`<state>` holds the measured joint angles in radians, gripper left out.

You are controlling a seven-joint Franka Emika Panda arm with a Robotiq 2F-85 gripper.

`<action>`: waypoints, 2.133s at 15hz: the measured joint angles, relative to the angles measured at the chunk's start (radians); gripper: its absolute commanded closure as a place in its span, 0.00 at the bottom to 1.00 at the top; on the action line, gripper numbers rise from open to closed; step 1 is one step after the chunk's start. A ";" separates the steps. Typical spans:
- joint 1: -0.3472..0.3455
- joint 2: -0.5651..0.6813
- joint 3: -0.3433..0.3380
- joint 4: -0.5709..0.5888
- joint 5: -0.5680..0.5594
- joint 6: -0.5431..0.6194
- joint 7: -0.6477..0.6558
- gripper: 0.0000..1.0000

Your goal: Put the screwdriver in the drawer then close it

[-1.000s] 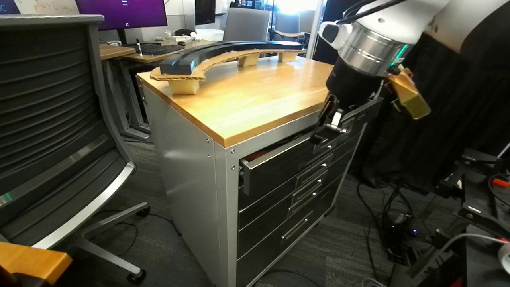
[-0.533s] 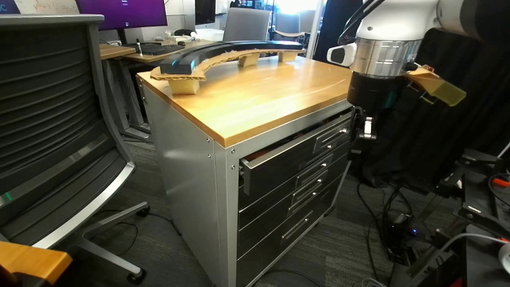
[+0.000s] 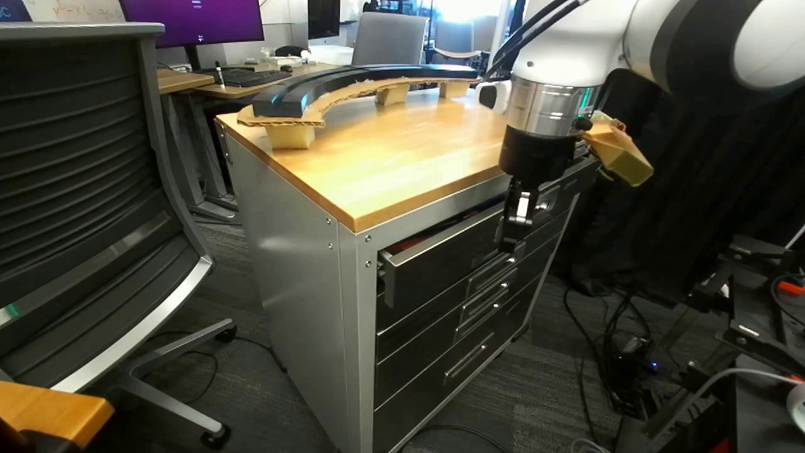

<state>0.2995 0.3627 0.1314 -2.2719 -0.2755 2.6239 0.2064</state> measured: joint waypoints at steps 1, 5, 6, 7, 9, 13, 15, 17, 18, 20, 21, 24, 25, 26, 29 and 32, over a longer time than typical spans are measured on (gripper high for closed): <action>0.020 0.019 -0.025 0.017 -0.043 0.022 0.037 0.92; 0.130 0.070 -0.143 0.065 -0.222 0.081 0.204 0.92; 0.164 0.078 -0.176 0.072 -0.274 0.090 0.256 0.92; 0.198 0.087 -0.210 0.081 -0.330 0.098 0.311 0.92; 0.256 0.109 -0.263 0.100 -0.442 0.107 0.424 0.92; 0.344 0.143 -0.325 0.126 -0.608 0.110 0.612 0.64; 0.329 0.144 -0.299 0.128 -0.615 0.085 0.622 0.50; 0.252 0.125 -0.212 0.110 -0.519 0.014 0.527 0.34; 0.203 0.099 -0.161 0.091 -0.450 -0.041 0.454 0.27; 0.093 0.018 -0.046 0.042 -0.314 -0.167 0.304 0.12; 0.037 -0.029 0.011 0.023 -0.235 -0.244 0.225 0.05; -0.074 -0.157 0.123 0.015 -0.003 -0.489 -0.001 0.00; -0.086 -0.199 0.131 0.023 0.068 -0.572 -0.074 0.00; -0.089 -0.242 0.129 0.036 0.125 -0.656 -0.137 0.00; -0.096 -0.361 0.112 0.100 0.256 -0.887 -0.262 0.00; -0.099 -0.431 0.098 0.128 0.303 -0.963 -0.307 0.00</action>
